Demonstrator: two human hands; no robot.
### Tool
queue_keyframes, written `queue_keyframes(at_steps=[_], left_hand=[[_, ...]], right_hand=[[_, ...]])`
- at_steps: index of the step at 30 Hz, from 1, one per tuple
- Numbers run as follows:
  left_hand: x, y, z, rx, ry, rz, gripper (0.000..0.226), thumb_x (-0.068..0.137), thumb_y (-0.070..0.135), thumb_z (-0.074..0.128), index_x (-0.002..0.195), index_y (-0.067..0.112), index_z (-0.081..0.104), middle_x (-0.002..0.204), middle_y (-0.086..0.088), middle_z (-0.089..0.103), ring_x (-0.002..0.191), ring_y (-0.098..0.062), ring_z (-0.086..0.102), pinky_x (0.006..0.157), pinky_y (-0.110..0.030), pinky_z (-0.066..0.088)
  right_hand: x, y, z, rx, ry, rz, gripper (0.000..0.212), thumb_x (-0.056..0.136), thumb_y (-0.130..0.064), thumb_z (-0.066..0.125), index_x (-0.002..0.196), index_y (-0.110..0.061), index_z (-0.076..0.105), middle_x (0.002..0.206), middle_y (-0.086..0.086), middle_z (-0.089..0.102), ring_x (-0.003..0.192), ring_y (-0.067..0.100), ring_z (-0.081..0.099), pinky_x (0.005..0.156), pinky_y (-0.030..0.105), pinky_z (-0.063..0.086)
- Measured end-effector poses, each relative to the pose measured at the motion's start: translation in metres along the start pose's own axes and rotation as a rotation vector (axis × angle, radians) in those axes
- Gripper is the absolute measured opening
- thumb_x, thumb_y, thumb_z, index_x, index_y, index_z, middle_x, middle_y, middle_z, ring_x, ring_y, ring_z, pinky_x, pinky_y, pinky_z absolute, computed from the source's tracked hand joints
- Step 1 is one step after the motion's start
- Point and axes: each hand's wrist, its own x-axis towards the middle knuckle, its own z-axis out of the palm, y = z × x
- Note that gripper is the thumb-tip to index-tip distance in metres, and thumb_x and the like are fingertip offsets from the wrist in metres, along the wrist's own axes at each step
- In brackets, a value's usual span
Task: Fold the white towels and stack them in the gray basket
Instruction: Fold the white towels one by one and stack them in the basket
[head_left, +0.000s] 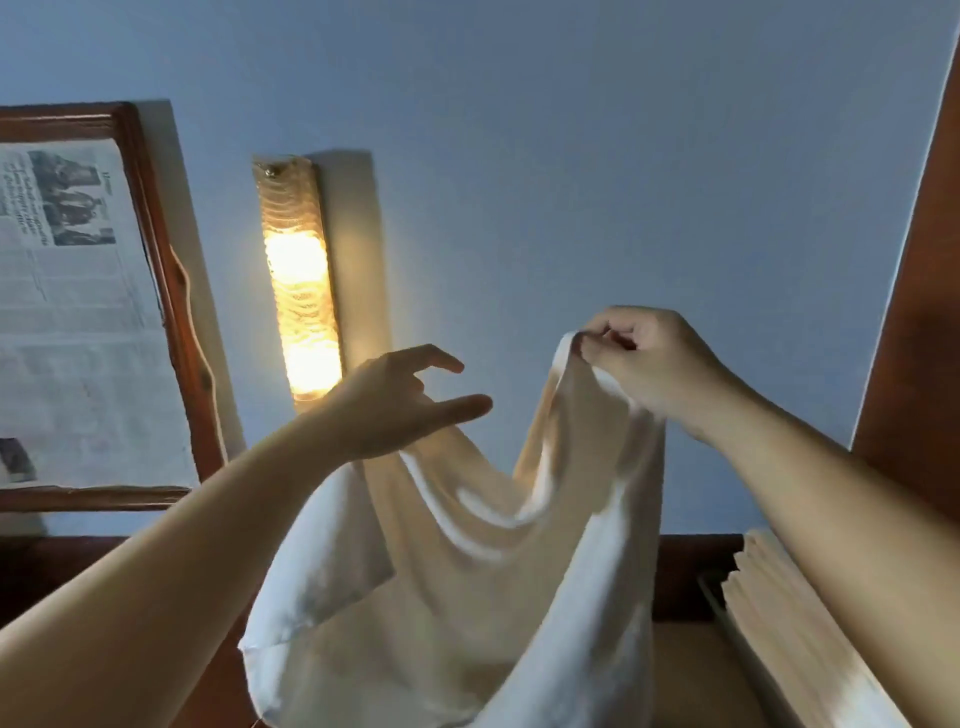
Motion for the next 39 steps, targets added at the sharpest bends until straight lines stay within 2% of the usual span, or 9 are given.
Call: queue_keyframes(at_steps=[3,4,5,8,15,20,23,32,39], left_hand=[[0.002,0.025,0.027,-0.078,0.003,0.083,0.056,0.079,0.078,0.068,0.124,0.045,0.065,0.098,0.017,0.056,0.076,-0.007,0.064,0.089,-0.041,0.049],[0.004,0.028,0.034,-0.127,0.01,0.11,0.053,0.078,0.082,0.066,0.115,0.044,0.069,0.062,0.007,0.062,0.054,-0.012,0.057,0.057,-0.035,0.043],[0.004,0.032,0.039,-0.195,0.024,0.131,0.053,0.078,0.086,0.064,0.105,0.042,0.072,0.058,0.019,0.033,0.048,-0.012,0.036,0.061,-0.03,0.022],[0.001,0.042,0.05,-0.38,0.045,0.129,0.056,0.078,0.086,0.062,0.087,0.033,0.073,0.057,0.001,0.038,0.056,-0.014,0.034,0.06,-0.035,0.027],[0.006,0.053,0.067,-0.036,0.257,0.064,0.018,0.095,0.043,0.063,0.084,0.031,0.071,0.052,0.008,0.052,0.054,-0.009,0.05,0.055,-0.027,0.036],[0.003,0.036,0.047,0.332,0.265,0.213,0.024,0.1,0.047,0.053,0.105,0.035,0.072,0.077,0.011,0.069,0.078,-0.023,0.066,0.068,-0.033,0.053],[0.004,0.035,0.034,0.498,0.325,0.291,0.024,0.103,0.041,0.052,0.1,0.027,0.072,0.078,0.007,0.068,0.069,-0.025,0.06,0.057,-0.029,0.04],[-0.007,-0.042,-0.018,0.56,0.357,0.046,0.031,0.101,0.05,0.05,0.109,0.031,0.074,0.087,-0.006,0.074,0.078,-0.036,0.069,0.072,-0.041,0.059],[-0.012,-0.054,0.013,0.438,-0.183,-0.237,0.017,0.092,0.041,0.066,0.102,0.032,0.076,0.119,0.003,0.072,0.102,-0.019,0.067,0.093,-0.034,0.055]], right_hand=[[0.002,-0.018,0.004,-0.037,-0.075,-0.082,0.01,0.093,-0.028,0.07,0.085,-0.025,0.075,0.075,0.005,0.069,0.064,0.01,0.055,0.06,0.023,0.041],[0.002,-0.021,0.004,-0.049,-0.068,-0.096,0.011,0.093,-0.03,0.071,0.084,-0.025,0.075,0.074,0.003,0.069,0.064,0.009,0.055,0.063,0.025,0.042],[0.003,-0.022,0.002,-0.058,-0.057,-0.099,0.014,0.093,-0.032,0.072,0.082,-0.023,0.075,0.072,0.002,0.068,0.062,0.009,0.055,0.062,0.024,0.042],[0.003,-0.02,-0.001,-0.062,-0.057,-0.057,0.024,0.094,-0.034,0.074,0.078,-0.017,0.07,0.052,-0.005,0.056,0.047,0.01,0.047,0.048,0.019,0.038],[-0.015,-0.002,-0.008,-0.078,-0.07,-0.008,0.026,0.087,-0.04,0.08,0.077,-0.018,0.071,0.057,-0.008,0.057,0.054,0.007,0.052,0.056,0.024,0.041],[-0.068,0.064,0.012,-0.142,-0.22,0.15,0.046,0.08,-0.05,0.082,0.069,-0.012,0.058,0.054,-0.012,0.044,0.05,0.007,0.039,0.051,0.027,0.03],[-0.098,0.097,0.032,-0.097,-0.206,0.276,0.049,0.084,-0.044,0.082,0.063,-0.017,0.046,0.052,-0.009,0.038,0.049,0.011,0.037,0.048,0.024,0.026],[-0.115,0.121,-0.026,-0.054,-0.273,0.365,0.057,0.069,-0.065,0.087,0.067,-0.022,0.05,0.062,-0.006,0.044,0.059,0.01,0.043,0.059,0.033,0.03],[-0.062,0.057,-0.035,0.137,-0.314,0.26,0.032,0.103,-0.032,0.053,0.075,-0.017,0.054,0.073,-0.002,0.046,0.071,0.018,0.041,0.068,0.038,0.031]])
